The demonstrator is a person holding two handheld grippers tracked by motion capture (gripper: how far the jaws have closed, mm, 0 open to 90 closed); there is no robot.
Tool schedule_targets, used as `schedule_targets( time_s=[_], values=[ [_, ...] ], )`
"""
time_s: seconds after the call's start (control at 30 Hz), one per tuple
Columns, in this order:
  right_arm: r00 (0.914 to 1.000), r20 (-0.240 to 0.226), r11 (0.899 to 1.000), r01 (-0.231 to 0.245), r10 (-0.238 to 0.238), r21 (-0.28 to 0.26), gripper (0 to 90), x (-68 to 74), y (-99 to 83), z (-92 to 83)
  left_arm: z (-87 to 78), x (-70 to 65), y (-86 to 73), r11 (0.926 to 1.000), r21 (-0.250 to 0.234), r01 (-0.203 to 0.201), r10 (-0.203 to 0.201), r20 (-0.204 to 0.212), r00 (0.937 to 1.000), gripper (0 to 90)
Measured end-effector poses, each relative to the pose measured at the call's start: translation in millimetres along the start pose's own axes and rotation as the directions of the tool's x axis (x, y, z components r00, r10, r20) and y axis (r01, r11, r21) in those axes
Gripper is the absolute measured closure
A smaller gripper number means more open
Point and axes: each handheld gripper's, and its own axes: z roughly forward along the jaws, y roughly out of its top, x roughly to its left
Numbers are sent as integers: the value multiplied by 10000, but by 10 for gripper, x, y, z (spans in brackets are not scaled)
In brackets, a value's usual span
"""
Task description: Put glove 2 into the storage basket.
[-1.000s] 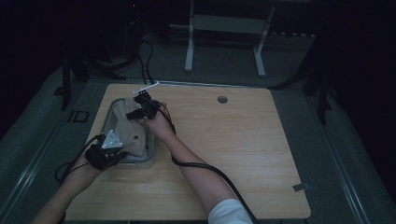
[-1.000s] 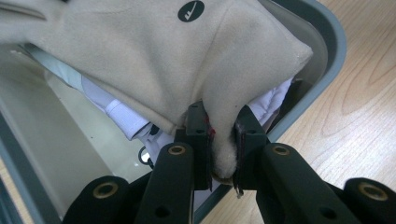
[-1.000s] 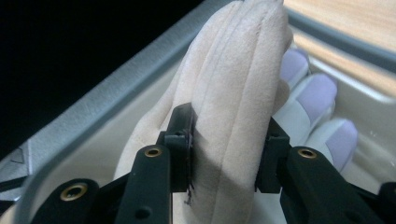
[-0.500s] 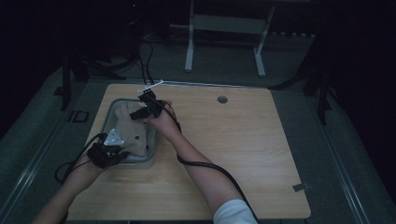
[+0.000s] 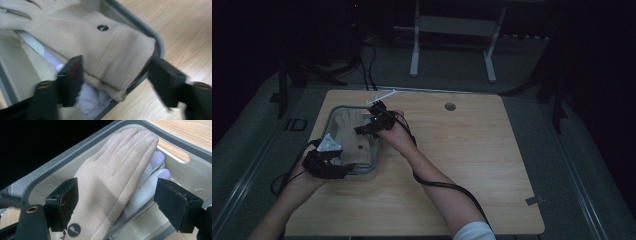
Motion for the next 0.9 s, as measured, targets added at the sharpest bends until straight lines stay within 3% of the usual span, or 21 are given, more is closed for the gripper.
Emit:
schedule_targets(
  time_s=[0.13, 0.37, 0.67, 0.9],
  values=[
    [10000, -37, 10000, 70, -71, -42, 194, -1, -69, -54, -24, -25, 28, 9991, -403, 118, -121, -78, 9999, 151],
    [9989, -7, 9987, 475, -475, -177, 188, 27, -219, -205, -14, -129, 62, 9897, -1401, 297, -306, -45, 9995, 151],
    [9978, 40, 9975, 665, -664, -230, 192, 0, -396, -422, 96, -347, 162, 9858, -1677, 72, 17, 527, 9986, 151],
    [9976, 136, 9974, 679, -676, -238, 185, -62, -547, -588, 178, -554, 250, 9840, -1772, -179, 381, 1114, 9930, 151]
  ],
)
